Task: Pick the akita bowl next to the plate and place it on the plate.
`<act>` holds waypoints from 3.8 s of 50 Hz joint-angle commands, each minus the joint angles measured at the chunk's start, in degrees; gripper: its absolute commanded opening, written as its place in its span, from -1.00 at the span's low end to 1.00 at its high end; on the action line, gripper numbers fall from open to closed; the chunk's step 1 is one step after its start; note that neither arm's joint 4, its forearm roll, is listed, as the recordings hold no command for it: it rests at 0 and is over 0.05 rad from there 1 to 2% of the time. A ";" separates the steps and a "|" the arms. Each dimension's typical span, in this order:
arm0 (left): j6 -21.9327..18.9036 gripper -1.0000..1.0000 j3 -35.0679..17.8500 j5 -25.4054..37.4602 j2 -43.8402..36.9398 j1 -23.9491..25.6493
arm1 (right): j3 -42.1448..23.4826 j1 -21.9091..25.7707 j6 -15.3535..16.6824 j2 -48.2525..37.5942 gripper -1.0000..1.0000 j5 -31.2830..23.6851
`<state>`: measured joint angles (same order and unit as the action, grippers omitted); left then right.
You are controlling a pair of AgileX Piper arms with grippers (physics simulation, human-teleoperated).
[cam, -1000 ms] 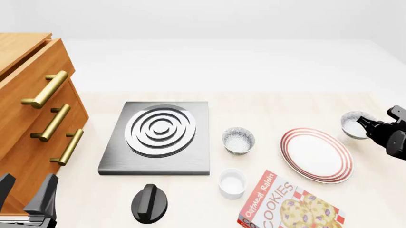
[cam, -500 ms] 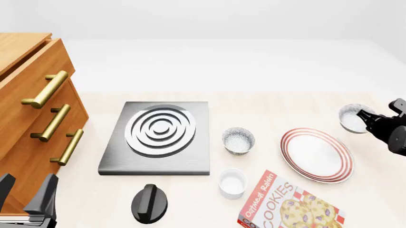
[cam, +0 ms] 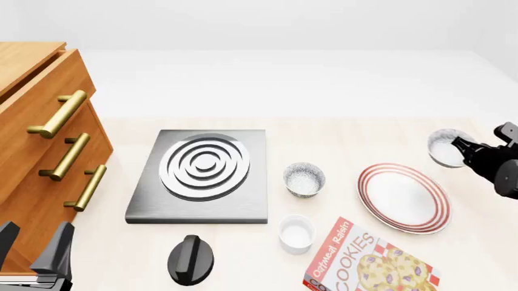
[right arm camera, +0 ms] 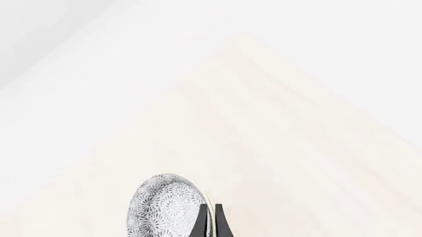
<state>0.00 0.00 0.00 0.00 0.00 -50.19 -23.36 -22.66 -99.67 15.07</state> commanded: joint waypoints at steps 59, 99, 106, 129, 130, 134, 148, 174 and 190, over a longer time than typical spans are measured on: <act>0.00 1.00 0.00 0.00 0.00 0.00 | 12.40 8.00 -0.80 6.83 -1.00 4.77; 0.00 1.00 0.00 0.00 0.00 0.00 | 15.69 10.62 1.25 3.31 -1.00 9.03; 0.00 1.00 0.00 0.00 0.00 0.00 | 16.40 11.15 1.81 2.17 -1.00 10.28; 0.00 1.00 0.00 0.00 0.00 0.00 | 17.20 12.09 3.19 -1.89 -1.00 13.03; 0.00 1.00 0.00 0.00 0.00 0.00 | 17.22 12.11 3.26 -1.96 -1.00 13.05; 0.00 1.00 0.00 0.00 0.00 0.00 | 17.15 12.02 3.44 -2.32 -1.00 13.18; 0.00 1.00 0.00 0.00 0.00 0.00 | 16.85 11.61 3.95 -3.23 -1.00 13.41; 0.00 1.00 0.00 0.00 0.00 0.00 | 16.74 12.08 2.70 -0.47 1.00 11.31; 0.00 1.00 0.00 0.00 0.00 0.00 | 16.13 10.73 -1.03 7.86 1.00 5.98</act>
<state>0.00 0.00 0.00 0.00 0.00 -34.16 -12.18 -21.87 -96.41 23.58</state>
